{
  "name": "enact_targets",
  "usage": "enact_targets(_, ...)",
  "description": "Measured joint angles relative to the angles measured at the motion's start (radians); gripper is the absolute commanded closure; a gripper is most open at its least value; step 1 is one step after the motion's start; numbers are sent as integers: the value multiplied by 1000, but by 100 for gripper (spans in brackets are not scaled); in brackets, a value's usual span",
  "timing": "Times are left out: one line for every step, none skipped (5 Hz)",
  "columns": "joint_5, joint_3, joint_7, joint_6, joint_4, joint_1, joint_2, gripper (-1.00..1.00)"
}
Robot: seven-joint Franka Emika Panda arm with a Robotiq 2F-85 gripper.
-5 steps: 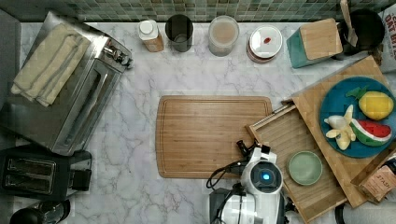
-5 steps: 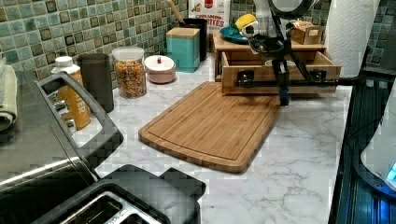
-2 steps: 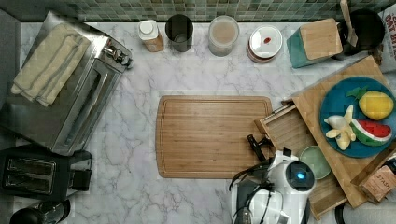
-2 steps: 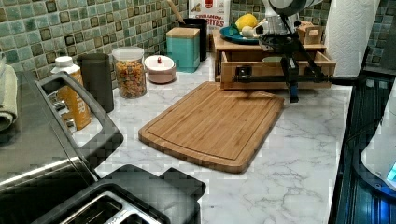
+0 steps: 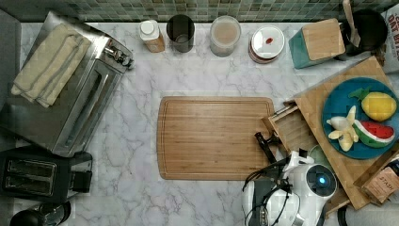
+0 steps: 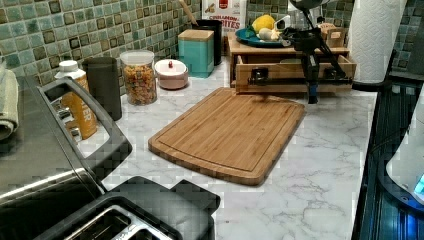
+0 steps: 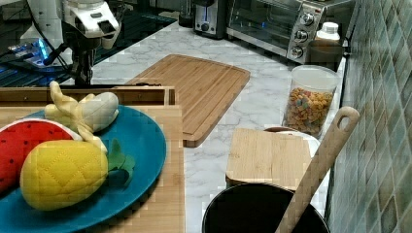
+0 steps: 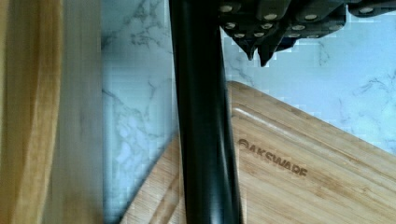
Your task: Close the drawer.
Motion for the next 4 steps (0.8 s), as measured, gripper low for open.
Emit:
enact_targets(60, 1, 0, 18, 16, -1, -3, 100)
enact_targets(68, 2, -49, 21, 61, 2, 21, 100)
enact_targets(86, 0, -173, -8, 145, 10, 96, 100)
enact_targets(151, 2, -295, -42, 236, 10, 186, 100)
